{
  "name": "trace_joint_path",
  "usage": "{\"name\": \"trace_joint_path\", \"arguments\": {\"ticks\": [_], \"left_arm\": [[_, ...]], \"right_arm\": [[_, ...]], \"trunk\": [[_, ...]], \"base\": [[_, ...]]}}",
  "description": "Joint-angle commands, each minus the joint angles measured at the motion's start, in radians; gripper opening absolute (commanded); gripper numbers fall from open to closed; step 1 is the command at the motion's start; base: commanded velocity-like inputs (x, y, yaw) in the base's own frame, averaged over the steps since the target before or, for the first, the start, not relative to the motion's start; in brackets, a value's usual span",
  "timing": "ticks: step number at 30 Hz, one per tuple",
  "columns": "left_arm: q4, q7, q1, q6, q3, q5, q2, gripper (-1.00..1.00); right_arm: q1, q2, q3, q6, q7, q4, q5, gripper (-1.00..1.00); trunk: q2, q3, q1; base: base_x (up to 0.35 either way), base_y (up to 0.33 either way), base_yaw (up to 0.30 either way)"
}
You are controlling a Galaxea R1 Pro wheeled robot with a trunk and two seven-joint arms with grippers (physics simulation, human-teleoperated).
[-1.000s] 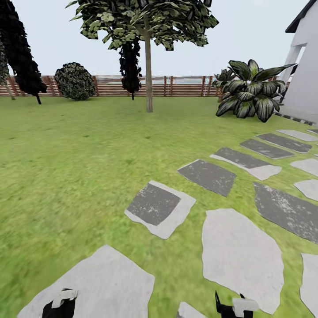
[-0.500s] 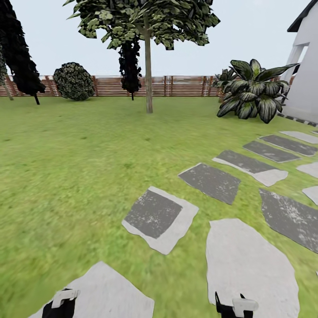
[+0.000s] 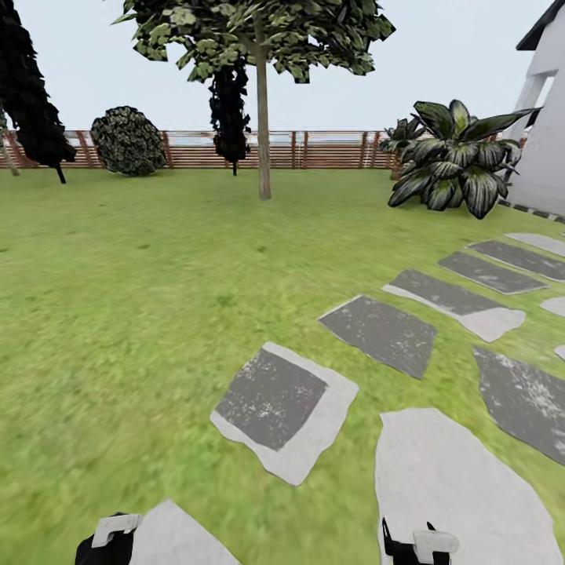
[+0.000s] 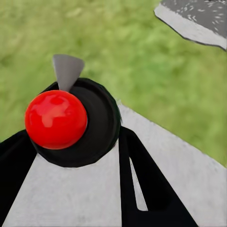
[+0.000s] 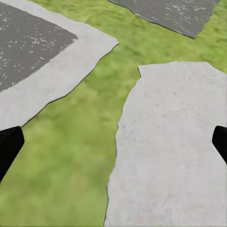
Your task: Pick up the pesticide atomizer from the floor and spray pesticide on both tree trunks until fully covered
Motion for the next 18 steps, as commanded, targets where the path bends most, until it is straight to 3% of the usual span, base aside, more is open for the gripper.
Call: {"name": "trace_joint_path", "arguments": {"ticks": [1,18], "left_arm": [[0.001,-0.007,-0.001,-0.003,0.009,-0.007,0.0,-1.0],[0.001,-0.006,-0.001,-0.003,0.009,-0.007,0.0,-1.0]], "right_arm": [[-0.001,0.0,0.001,-0.003,-0.003,0.001,0.001,1.0],[-0.001,0.0,0.001,-0.003,-0.002,0.001,0.001,1.0]], "trunk": [[0.0,-0.001,0.0],[0.0,-0.001,0.0]], "base": [[0.34,0.0,0.0],[0.34,0.0,0.0]]}}
